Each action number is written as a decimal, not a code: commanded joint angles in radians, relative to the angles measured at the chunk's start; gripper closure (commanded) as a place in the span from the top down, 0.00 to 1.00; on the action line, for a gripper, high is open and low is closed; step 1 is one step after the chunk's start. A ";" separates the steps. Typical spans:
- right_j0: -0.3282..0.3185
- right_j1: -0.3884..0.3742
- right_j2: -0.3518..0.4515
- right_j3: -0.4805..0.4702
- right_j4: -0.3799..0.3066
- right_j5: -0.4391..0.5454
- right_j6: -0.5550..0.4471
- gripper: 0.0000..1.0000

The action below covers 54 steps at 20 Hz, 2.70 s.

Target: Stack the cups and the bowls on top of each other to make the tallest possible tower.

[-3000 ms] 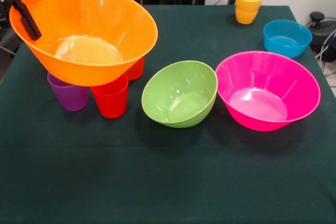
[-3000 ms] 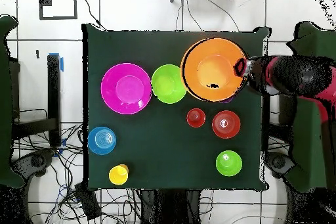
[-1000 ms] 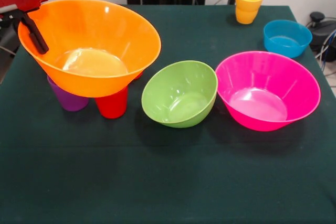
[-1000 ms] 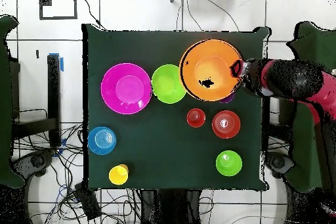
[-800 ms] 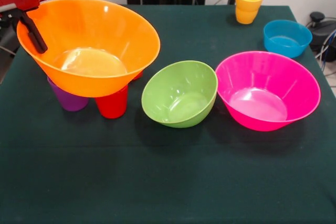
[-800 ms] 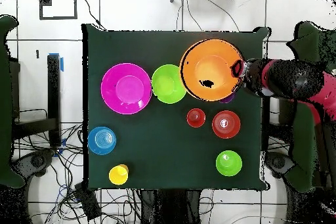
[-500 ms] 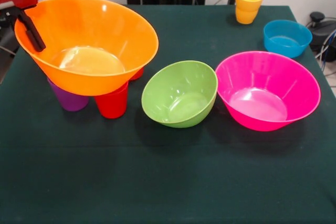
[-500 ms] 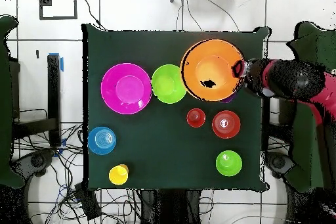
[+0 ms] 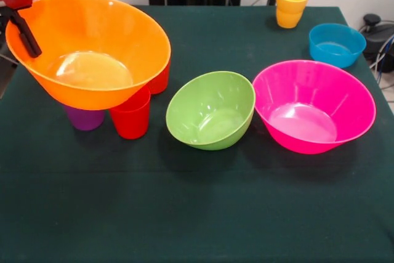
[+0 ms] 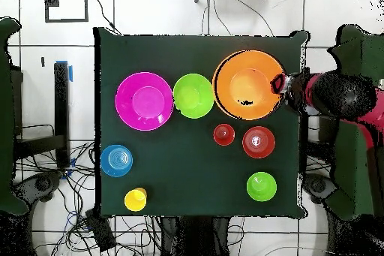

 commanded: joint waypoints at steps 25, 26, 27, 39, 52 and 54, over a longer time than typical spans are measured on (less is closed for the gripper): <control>0.007 -0.037 -0.111 0.237 0.026 -0.126 0.066 0.00; 0.007 -0.030 -0.110 0.223 0.026 -0.121 0.057 0.00; 0.008 -0.026 -0.110 0.214 0.027 -0.117 0.052 0.00; 0.007 0.020 -0.111 0.101 0.023 -0.047 -0.018 0.00; -0.010 0.037 -0.103 0.101 0.015 -0.055 -0.042 0.00; -0.012 0.039 -0.103 0.104 0.014 -0.060 -0.041 0.00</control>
